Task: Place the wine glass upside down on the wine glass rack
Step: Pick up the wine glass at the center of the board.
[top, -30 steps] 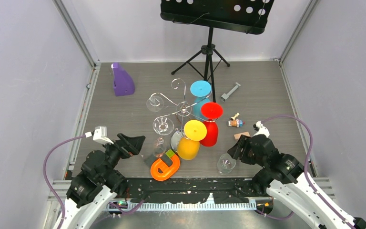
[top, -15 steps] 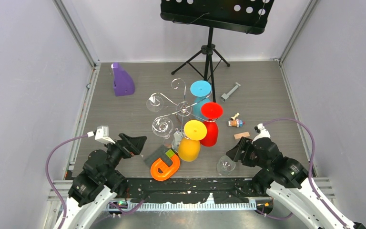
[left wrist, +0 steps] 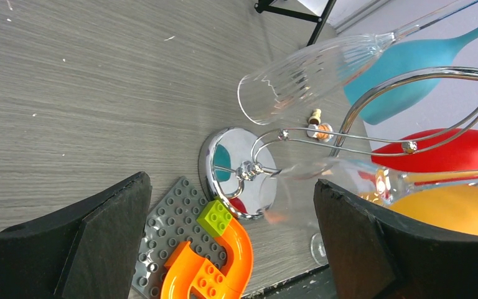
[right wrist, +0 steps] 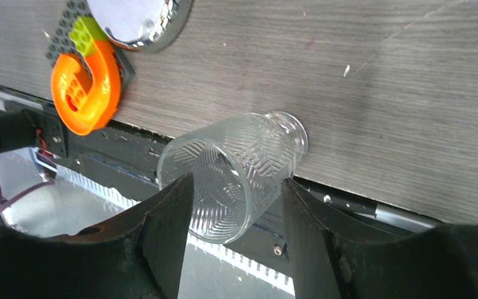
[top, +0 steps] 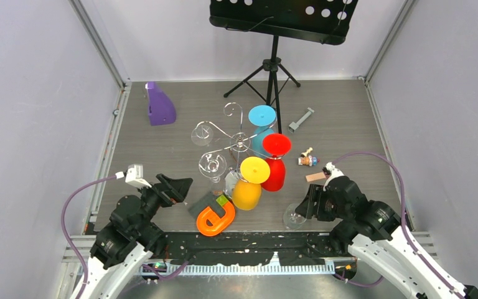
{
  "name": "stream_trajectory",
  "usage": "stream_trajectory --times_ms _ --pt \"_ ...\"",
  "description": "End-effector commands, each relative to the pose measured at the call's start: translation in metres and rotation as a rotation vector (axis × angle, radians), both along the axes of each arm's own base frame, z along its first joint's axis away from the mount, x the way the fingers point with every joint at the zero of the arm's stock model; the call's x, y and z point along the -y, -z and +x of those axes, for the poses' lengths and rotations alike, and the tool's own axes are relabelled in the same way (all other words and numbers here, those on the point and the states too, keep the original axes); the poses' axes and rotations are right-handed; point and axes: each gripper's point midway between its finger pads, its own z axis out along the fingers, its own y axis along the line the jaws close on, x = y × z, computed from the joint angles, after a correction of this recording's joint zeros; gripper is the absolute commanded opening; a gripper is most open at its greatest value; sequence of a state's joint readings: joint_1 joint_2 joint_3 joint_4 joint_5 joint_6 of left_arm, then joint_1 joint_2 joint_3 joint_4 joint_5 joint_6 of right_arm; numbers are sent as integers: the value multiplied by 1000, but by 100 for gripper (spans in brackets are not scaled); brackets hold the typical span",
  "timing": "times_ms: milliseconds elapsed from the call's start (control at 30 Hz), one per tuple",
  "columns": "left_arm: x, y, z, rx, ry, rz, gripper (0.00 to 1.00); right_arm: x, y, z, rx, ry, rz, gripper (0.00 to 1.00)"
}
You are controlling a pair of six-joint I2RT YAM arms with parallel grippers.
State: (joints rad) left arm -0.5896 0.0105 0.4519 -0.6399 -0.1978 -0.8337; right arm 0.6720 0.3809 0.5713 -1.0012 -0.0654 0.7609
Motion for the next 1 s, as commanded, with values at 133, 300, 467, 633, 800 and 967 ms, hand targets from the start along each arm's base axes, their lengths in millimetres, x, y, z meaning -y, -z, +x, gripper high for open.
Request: stream_trajectory --times_ms 133,300,467,633,800,967 --pt "1 -18 -3 78 12 -70 100 2 16 -10 -74 -115 -102 54" --pt "0 -17 -3 78 9 -68 100 6 15 1 -42 -54 -122 41" --pt "0 -17 -3 81 5 -74 100 10 12 7 -17 -6 -122 30" --pt "2 -17 -2 84 9 -79 100 15 13 9 -13 16 -149 21" --pt "2 -17 -2 86 8 -80 100 21 6 13 10 24 -183 11" --pt "2 -17 -2 89 8 -84 100 18 -10 19 45 18 -168 6"
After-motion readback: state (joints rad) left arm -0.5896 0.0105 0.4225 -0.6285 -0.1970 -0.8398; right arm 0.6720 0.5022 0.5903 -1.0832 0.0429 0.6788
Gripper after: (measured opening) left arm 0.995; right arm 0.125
